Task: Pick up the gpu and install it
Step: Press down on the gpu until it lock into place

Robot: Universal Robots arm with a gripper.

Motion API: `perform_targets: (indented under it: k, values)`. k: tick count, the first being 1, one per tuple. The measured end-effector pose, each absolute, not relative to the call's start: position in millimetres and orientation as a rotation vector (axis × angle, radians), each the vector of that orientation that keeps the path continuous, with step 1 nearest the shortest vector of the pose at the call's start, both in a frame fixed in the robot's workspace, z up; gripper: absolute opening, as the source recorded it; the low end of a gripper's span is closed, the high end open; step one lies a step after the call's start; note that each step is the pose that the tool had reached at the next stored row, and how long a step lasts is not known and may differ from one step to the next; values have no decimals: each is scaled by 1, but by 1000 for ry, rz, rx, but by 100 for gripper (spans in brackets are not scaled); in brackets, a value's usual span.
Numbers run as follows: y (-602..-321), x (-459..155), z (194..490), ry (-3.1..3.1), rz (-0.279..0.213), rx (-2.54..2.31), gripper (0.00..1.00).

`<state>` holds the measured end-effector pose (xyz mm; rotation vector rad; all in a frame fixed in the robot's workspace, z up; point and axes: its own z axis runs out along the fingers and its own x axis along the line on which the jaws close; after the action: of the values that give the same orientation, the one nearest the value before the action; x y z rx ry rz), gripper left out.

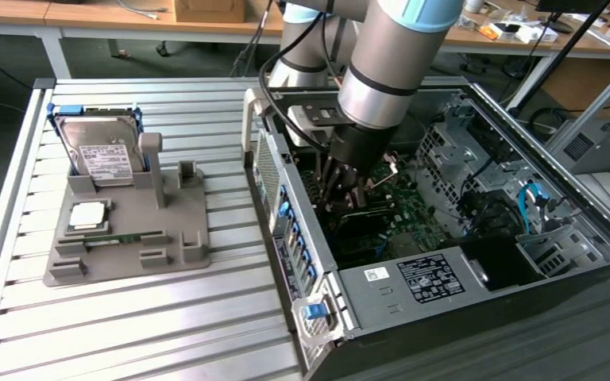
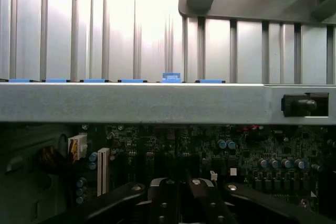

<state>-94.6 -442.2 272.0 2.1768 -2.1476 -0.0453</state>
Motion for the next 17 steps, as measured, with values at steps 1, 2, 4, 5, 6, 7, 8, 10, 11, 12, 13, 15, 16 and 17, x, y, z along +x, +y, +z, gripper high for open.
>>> perform_targets:
  k: [1,2,4,5,6,7,8,10,11,12,13,15,16,17]
  values:
    - [-442,-95,271,-2148,-46,2177,11]
    - [-442,-95,271,-2148,-46,2177,11]
    - [-442,-95,270,-2147,-46,2177,11]
    - [-442,-95,269,-2147,-47,2177,11]
    - [-442,-95,269,-2147,-47,2176,11]
    - [-442,-95,268,-2147,-47,2176,11]
    - [-442,-95,268,-2147,-47,2176,11]
    - [-442,-94,268,-2147,-47,2177,11]
    - [-442,-94,268,-2147,-47,2177,11]
    - [-442,-94,268,-2147,-47,2177,11]
    - [-442,-93,271,-2149,-48,2179,11]
    - [-442,-93,281,-2147,-47,2177,11]
    - [-442,-93,285,-2147,-47,2177,11]
    - [-442,-92,287,-2147,-47,2177,11]
